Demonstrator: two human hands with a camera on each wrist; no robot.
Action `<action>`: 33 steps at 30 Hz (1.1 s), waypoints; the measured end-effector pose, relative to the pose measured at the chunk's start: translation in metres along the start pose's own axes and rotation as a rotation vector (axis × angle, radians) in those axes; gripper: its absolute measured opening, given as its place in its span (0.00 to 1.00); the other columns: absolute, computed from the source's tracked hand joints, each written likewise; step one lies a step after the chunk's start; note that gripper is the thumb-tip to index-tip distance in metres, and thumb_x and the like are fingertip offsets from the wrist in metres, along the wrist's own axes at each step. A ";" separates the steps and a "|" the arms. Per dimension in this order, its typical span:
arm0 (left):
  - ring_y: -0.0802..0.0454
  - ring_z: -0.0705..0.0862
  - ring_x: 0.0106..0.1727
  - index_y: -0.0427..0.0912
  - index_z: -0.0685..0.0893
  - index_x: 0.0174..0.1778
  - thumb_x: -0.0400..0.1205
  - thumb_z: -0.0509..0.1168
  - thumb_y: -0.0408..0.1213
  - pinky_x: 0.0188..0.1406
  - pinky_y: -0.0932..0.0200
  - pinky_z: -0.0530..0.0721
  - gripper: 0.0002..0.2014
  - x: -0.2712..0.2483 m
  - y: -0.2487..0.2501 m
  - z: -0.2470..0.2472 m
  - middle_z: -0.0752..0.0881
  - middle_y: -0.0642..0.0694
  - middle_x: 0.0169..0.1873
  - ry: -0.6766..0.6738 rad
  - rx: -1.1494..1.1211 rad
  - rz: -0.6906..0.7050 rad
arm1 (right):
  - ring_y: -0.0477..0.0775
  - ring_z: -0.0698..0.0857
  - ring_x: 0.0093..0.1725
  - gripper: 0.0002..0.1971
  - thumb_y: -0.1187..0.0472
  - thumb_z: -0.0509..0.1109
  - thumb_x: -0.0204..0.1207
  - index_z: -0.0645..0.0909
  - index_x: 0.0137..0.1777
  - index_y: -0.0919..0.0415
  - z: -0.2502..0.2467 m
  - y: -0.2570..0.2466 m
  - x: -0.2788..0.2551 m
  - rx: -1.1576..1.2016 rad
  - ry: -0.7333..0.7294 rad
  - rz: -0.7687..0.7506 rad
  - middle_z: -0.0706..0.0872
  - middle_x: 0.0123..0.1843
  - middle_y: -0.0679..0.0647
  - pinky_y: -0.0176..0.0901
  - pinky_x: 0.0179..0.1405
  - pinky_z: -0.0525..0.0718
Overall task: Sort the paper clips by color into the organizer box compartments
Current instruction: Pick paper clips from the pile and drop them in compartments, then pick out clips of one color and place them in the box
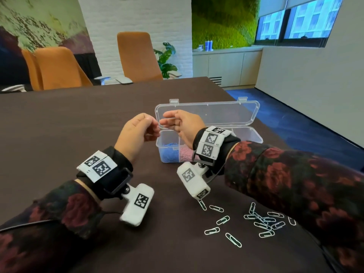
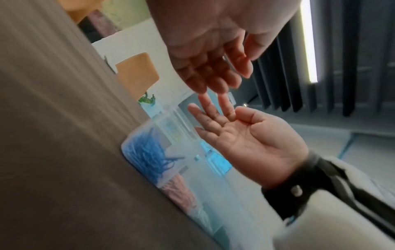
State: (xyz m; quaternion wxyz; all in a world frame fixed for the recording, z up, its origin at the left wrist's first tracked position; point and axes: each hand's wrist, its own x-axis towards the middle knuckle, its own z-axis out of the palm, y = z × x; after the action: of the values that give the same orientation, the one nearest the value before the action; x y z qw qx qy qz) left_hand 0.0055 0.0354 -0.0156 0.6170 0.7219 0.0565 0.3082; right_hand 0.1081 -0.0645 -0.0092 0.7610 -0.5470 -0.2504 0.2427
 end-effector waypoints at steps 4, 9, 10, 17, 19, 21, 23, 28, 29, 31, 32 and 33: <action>0.58 0.80 0.30 0.43 0.80 0.39 0.75 0.63 0.43 0.33 0.66 0.79 0.07 -0.022 0.011 0.002 0.84 0.53 0.30 -0.468 0.314 -0.005 | 0.54 0.83 0.49 0.17 0.70 0.46 0.83 0.78 0.51 0.66 -0.025 -0.024 -0.015 0.014 -0.139 0.002 0.83 0.50 0.66 0.31 0.47 0.82; 0.65 0.78 0.42 0.52 0.77 0.60 0.78 0.71 0.44 0.44 0.75 0.74 0.16 -0.051 0.013 0.030 0.78 0.57 0.49 -0.966 0.970 0.117 | 0.56 0.84 0.52 0.16 0.70 0.48 0.82 0.79 0.52 0.60 -0.070 -0.052 -0.054 -0.211 -0.227 0.073 0.85 0.50 0.59 0.46 0.61 0.79; 0.65 0.76 0.46 0.50 0.73 0.65 0.75 0.73 0.47 0.50 0.74 0.74 0.24 -0.056 0.010 0.038 0.74 0.56 0.53 -1.027 1.028 0.120 | 0.56 0.85 0.49 0.15 0.72 0.50 0.82 0.79 0.52 0.60 -0.081 -0.057 -0.065 -0.293 -0.241 0.096 0.85 0.48 0.59 0.45 0.55 0.81; 0.54 0.74 0.51 0.44 0.69 0.63 0.66 0.78 0.55 0.50 0.63 0.74 0.36 -0.071 0.008 0.075 0.69 0.52 0.55 -1.127 1.241 -0.036 | 0.53 0.81 0.38 0.11 0.61 0.70 0.76 0.75 0.56 0.50 -0.180 -0.063 -0.140 -1.487 -0.354 0.365 0.79 0.43 0.49 0.40 0.35 0.81; 0.55 0.72 0.47 0.44 0.70 0.59 0.69 0.78 0.51 0.39 0.70 0.70 0.31 -0.073 0.009 0.088 0.71 0.52 0.50 -1.115 1.233 -0.054 | 0.56 0.82 0.37 0.11 0.60 0.71 0.76 0.73 0.54 0.51 -0.204 -0.061 -0.152 -1.587 -0.219 0.470 0.78 0.45 0.50 0.45 0.36 0.83; 0.54 0.73 0.46 0.46 0.70 0.54 0.72 0.76 0.46 0.36 0.67 0.69 0.23 -0.076 0.009 0.103 0.71 0.55 0.42 -1.112 1.225 -0.063 | 0.57 0.82 0.34 0.08 0.61 0.68 0.76 0.73 0.52 0.55 -0.218 -0.059 -0.157 -1.579 -0.086 0.547 0.78 0.47 0.53 0.44 0.29 0.83; 0.51 0.76 0.46 0.47 0.69 0.51 0.75 0.73 0.41 0.39 0.61 0.70 0.18 -0.080 0.007 0.119 0.71 0.57 0.38 -1.102 1.220 -0.071 | 0.57 0.82 0.31 0.04 0.64 0.66 0.76 0.74 0.48 0.58 -0.220 -0.056 -0.157 -1.563 -0.067 0.589 0.79 0.45 0.56 0.41 0.24 0.80; 0.55 0.80 0.27 0.45 0.72 0.49 0.79 0.67 0.30 0.25 0.73 0.74 0.10 -0.086 0.004 0.152 0.76 0.56 0.36 -1.082 0.990 -0.125 | 0.55 0.82 0.29 0.11 0.67 0.57 0.78 0.71 0.34 0.60 -0.183 -0.042 -0.147 -1.471 -0.268 0.590 0.79 0.35 0.61 0.38 0.28 0.81; 0.58 0.79 0.27 0.45 0.74 0.49 0.79 0.67 0.28 0.25 0.74 0.75 0.10 -0.086 0.006 0.156 0.78 0.55 0.36 -1.078 0.905 -0.147 | 0.54 0.79 0.28 0.11 0.69 0.56 0.79 0.71 0.35 0.61 -0.174 -0.039 -0.146 -1.333 -0.286 0.590 0.76 0.34 0.60 0.37 0.27 0.81; 0.62 0.78 0.30 0.45 0.76 0.50 0.79 0.68 0.29 0.29 0.75 0.76 0.10 -0.083 0.014 0.153 0.79 0.54 0.36 -1.052 0.820 -0.138 | 0.49 0.75 0.25 0.11 0.72 0.56 0.80 0.72 0.38 0.61 -0.162 -0.042 -0.143 -1.080 -0.273 0.591 0.72 0.32 0.56 0.33 0.20 0.80; 0.66 0.77 0.30 0.47 0.76 0.50 0.78 0.69 0.31 0.30 0.76 0.74 0.10 -0.080 0.019 0.146 0.79 0.55 0.36 -1.032 0.836 -0.090 | 0.49 0.75 0.25 0.11 0.72 0.57 0.80 0.74 0.39 0.60 -0.162 -0.046 -0.139 -1.046 -0.236 0.558 0.72 0.32 0.55 0.33 0.18 0.79; 0.67 0.77 0.30 0.49 0.76 0.49 0.77 0.71 0.33 0.31 0.77 0.73 0.11 -0.077 0.025 0.136 0.78 0.56 0.36 -1.020 0.878 -0.034 | 0.50 0.76 0.27 0.10 0.71 0.58 0.80 0.76 0.40 0.60 -0.165 -0.051 -0.132 -1.055 -0.178 0.510 0.73 0.34 0.55 0.35 0.19 0.79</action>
State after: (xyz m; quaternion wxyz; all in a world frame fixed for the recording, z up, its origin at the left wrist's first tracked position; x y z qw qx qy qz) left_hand 0.0066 -0.1225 -0.0283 0.2203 0.9600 -0.1105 -0.1328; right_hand 0.1198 -0.2817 -0.0216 0.2801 -0.8718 -0.2609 0.3056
